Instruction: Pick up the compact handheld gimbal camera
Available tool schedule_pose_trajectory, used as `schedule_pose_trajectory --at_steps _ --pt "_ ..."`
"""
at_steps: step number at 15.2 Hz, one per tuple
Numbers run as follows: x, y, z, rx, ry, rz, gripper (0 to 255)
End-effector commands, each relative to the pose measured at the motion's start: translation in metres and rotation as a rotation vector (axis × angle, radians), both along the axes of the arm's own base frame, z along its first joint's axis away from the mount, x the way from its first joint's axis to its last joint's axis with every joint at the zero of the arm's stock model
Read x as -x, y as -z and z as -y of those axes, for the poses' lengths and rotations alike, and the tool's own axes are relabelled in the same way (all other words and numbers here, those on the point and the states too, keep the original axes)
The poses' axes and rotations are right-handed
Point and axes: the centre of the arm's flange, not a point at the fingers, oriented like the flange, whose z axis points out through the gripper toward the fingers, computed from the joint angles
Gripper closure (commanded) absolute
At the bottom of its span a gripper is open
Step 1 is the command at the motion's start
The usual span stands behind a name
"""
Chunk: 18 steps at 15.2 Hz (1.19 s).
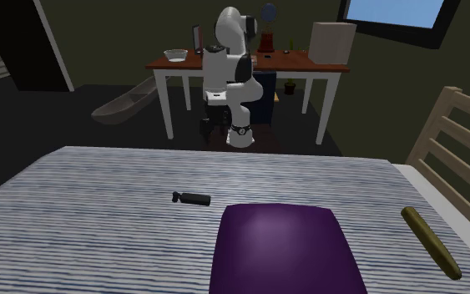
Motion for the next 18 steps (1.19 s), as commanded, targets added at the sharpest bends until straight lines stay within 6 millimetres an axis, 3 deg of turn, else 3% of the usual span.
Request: schedule_pose_trajectory --at_steps 1,15,18 --pt "-0.015 0.016 0.016 0.012 -0.069 -0.014 0" --pt "-0.139 0.135 0.088 0.080 -0.508 -0.109 0" --pt "-0.146 0.152 0.090 0.084 -0.529 -0.114 0"
